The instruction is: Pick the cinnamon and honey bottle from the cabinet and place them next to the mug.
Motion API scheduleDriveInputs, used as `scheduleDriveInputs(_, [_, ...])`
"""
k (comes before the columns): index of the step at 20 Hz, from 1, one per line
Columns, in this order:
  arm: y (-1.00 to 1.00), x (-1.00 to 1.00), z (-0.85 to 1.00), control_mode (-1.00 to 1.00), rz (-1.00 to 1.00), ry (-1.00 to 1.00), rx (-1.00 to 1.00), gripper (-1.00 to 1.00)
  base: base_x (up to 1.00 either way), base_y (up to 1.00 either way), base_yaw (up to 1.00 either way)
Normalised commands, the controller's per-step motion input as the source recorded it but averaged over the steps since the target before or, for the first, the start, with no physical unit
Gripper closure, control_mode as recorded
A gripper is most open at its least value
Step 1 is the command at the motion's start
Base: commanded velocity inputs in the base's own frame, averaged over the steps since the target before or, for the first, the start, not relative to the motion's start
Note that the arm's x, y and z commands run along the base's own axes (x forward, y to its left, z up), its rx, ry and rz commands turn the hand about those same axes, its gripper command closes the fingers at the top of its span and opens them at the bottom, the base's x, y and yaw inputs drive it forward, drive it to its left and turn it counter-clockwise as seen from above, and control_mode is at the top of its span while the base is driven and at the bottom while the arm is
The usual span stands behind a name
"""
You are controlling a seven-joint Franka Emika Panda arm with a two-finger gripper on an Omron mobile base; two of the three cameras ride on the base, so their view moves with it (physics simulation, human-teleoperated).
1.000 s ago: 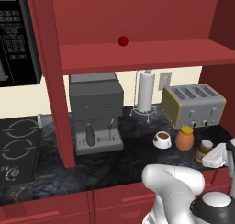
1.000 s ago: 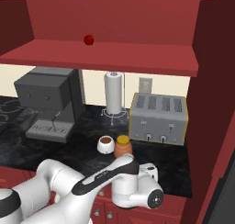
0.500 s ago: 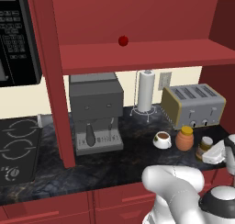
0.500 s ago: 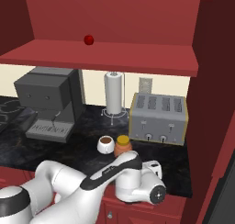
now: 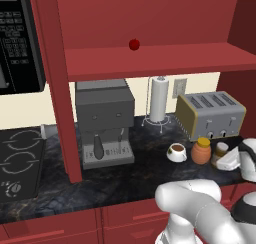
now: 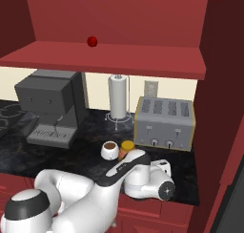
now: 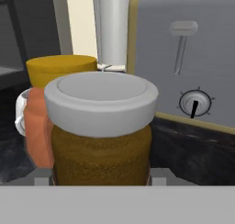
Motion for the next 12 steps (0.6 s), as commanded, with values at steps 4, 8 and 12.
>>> scheduleDriveInputs(4, [-0.18, 0.0, 0.0, -1.0, 0.0, 0.0, 0.0, 1.0, 0.0, 0.0, 0.0])
scheduleDriveInputs(8, [-0.02, 0.0, -0.04, -1.0, 0.0, 0.0, 0.0, 1.0, 0.0, 0.0, 0.0])
scheduleDriveInputs(12, [0.0, 0.0, -0.15, -1.0, 0.0, 0.0, 0.0, 1.0, 0.0, 0.0, 0.0])
